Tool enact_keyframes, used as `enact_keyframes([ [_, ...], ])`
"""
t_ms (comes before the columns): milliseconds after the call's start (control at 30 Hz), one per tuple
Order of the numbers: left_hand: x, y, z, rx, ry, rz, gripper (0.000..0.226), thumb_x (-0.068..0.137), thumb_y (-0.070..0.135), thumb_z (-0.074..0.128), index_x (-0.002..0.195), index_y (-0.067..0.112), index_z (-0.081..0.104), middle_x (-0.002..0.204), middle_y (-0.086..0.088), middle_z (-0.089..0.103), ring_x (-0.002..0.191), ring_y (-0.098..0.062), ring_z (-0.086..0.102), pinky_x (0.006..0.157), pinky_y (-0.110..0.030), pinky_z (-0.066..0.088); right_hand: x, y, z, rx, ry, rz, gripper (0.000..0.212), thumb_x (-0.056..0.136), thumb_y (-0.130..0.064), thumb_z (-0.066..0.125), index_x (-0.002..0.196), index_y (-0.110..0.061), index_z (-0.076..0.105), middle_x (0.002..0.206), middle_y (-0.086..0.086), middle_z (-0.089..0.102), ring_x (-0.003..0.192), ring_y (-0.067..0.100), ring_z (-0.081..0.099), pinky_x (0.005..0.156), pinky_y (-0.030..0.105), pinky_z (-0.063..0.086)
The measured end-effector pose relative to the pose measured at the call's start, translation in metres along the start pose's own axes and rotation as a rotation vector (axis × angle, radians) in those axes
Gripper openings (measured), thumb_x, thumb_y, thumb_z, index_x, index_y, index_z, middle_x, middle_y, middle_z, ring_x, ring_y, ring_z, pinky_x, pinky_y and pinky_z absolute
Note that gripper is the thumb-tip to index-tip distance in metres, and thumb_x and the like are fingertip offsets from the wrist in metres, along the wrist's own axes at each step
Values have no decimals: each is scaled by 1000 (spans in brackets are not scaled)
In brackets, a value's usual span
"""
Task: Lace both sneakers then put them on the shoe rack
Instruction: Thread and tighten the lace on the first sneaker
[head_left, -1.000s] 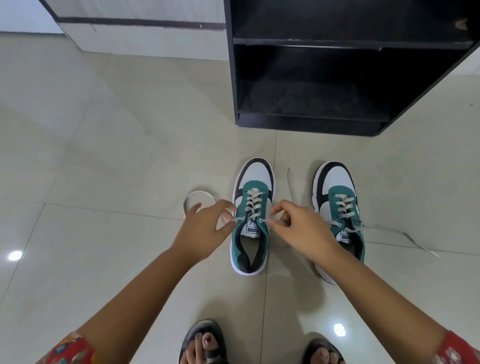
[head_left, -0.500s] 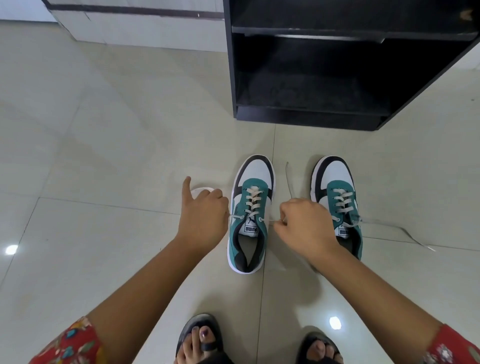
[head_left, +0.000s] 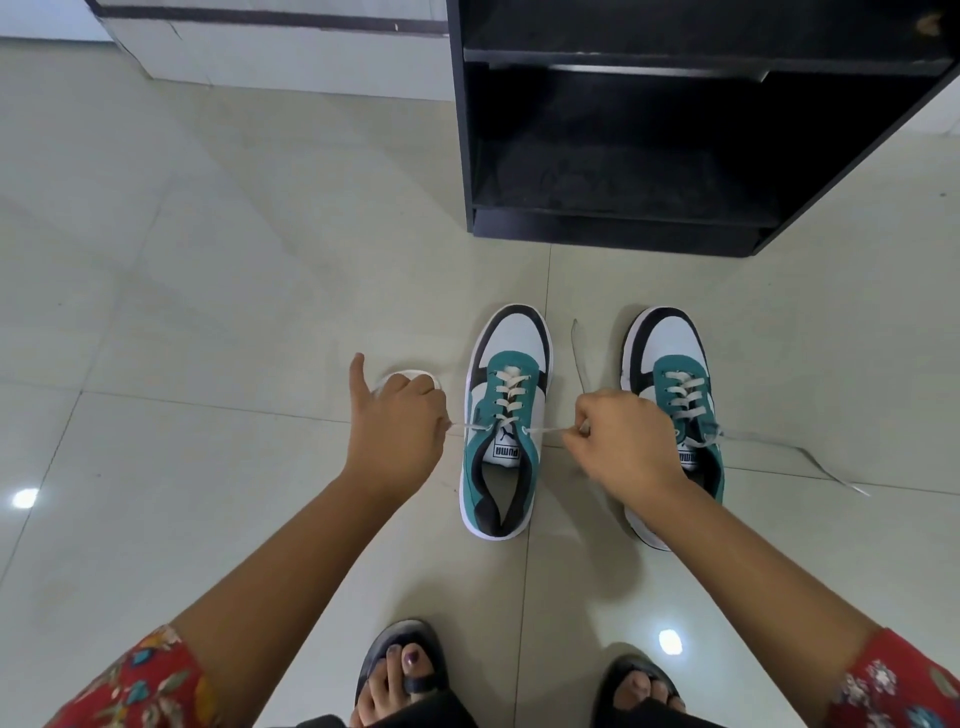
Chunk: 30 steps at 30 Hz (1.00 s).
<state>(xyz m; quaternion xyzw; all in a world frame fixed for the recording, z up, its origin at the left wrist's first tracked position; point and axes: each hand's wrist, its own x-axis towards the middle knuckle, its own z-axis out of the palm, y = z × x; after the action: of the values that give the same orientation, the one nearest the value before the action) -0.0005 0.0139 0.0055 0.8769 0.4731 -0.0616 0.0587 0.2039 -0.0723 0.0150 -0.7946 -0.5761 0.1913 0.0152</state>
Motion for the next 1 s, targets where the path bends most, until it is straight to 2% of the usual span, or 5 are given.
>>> enact_keyframes([
  [233, -33, 6, 8, -597, 117, -376, 22, 86, 46, 56, 90, 26, 65, 94, 6, 63, 90, -16, 56, 75, -32, 39, -29, 2, 3, 128, 270, -71, 26, 85, -38, 59, 102, -18, 64, 98, 2, 61, 93, 21, 56, 76, 32, 48],
  [367, -33, 27, 7, -1184, -162, -568, 28, 93, 38, 47, 101, 22, 69, 101, 1, 68, 90, -11, 60, 76, -26, 43, -30, -14, 23, 749, -197, 242, 32, 87, -50, 50, 82, -23, 66, 82, -5, 66, 81, 18, 63, 76, 38, 53],
  [567, -9, 40, -6, -1616, -349, -843, 28, 91, 36, 53, 110, 15, 57, 114, -1, 59, 108, -18, 51, 90, -35, 37, -8, -31, 21, 1455, -226, 488, 7, 88, -20, 62, 83, -18, 67, 78, -6, 70, 69, 4, 64, 57, 15, 48],
  [800, -3, 52, -20, -1610, -336, -530, 25, 96, 18, 45, 75, 14, 57, 52, 10, 64, 46, 7, 60, 35, -2, 37, 2, -40, 17, 1431, -220, 350, 11, 91, -17, 56, 87, -12, 64, 89, 3, 70, 87, 16, 64, 88, 30, 49],
  [1000, 6, 38, -10, -1290, 9, 4, 26, 98, 24, 37, 101, 12, 60, 110, -1, 66, 107, -14, 60, 91, -24, 48, 5, -34, 10, 1066, -187, -130, 18, 90, -18, 53, 86, -25, 69, 76, -12, 66, 78, 14, 53, 79, 27, 41],
])
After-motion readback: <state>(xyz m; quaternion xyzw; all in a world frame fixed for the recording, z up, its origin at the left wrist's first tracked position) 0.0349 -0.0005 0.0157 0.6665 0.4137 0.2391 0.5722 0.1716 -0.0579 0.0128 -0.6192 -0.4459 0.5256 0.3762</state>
